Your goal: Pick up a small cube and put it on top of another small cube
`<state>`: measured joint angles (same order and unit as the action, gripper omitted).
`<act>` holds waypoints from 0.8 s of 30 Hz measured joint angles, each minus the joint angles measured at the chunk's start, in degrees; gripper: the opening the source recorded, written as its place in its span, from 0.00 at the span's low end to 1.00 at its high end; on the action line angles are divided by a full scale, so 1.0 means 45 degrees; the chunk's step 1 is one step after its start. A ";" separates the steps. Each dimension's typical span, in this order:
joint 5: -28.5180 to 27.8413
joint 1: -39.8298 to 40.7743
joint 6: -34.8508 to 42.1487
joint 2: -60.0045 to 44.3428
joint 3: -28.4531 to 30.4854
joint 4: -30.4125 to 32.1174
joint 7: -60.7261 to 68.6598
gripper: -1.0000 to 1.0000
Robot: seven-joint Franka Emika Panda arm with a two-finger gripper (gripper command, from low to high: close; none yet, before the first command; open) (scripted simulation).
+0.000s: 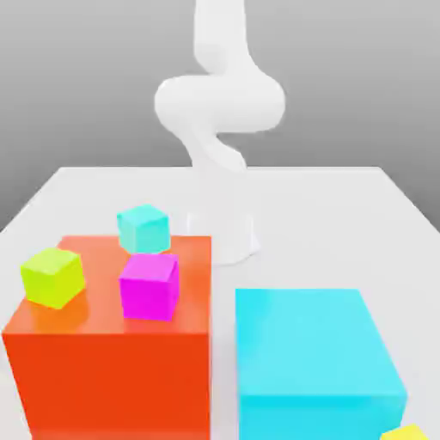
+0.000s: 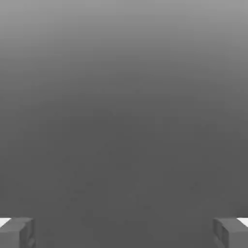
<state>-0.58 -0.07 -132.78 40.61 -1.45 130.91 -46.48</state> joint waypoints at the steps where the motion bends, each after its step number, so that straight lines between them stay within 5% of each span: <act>1: -0.0063 -0.0011 -0.0096 -0.0500 -0.0138 -0.0084 -0.0068 0.50; 24: -0.2089 -0.1230 -0.2118 -1.1156 -0.2321 -0.1863 -0.1991 0.50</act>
<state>-9.98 -5.60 -142.31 -9.59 -11.90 122.53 -55.44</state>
